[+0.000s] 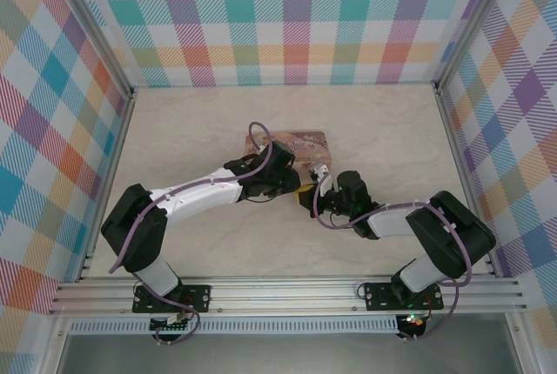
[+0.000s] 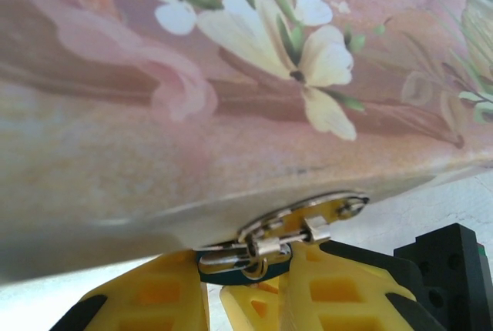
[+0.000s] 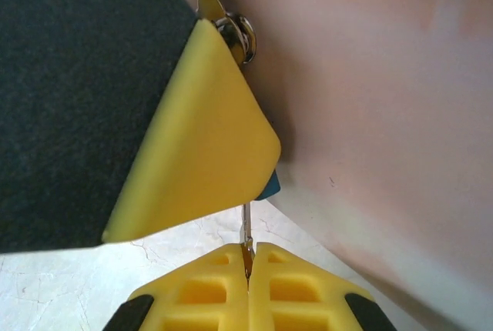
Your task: Unlock the padlock with the key
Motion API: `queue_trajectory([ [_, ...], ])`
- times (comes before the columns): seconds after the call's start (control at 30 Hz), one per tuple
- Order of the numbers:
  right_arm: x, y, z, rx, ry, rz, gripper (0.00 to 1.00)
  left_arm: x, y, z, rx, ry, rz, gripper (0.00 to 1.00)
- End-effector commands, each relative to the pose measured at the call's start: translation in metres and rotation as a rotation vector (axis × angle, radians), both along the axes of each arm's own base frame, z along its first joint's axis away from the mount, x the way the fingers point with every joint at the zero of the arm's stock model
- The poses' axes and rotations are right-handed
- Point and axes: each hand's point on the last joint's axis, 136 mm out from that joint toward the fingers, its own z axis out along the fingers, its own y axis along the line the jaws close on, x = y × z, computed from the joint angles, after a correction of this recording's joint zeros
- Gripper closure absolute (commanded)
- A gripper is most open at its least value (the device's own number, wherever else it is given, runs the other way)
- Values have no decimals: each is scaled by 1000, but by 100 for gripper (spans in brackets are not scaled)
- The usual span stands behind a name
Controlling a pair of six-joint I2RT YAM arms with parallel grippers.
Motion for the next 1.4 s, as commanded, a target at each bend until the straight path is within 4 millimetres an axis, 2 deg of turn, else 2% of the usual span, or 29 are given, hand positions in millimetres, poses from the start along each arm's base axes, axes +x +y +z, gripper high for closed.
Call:
queue_trajectory([
  [0.0,0,7,12,45,-39,31,95,0,-7,32,-71,-48,-3,89],
  [0.9,3,-4,24,83,-84,-15,95,-3,-5,33,-77,-40,-4,89],
  [1.37,7,-2,31,99,-110,-11,95,-8,-10,32,-99,-15,-26,89],
])
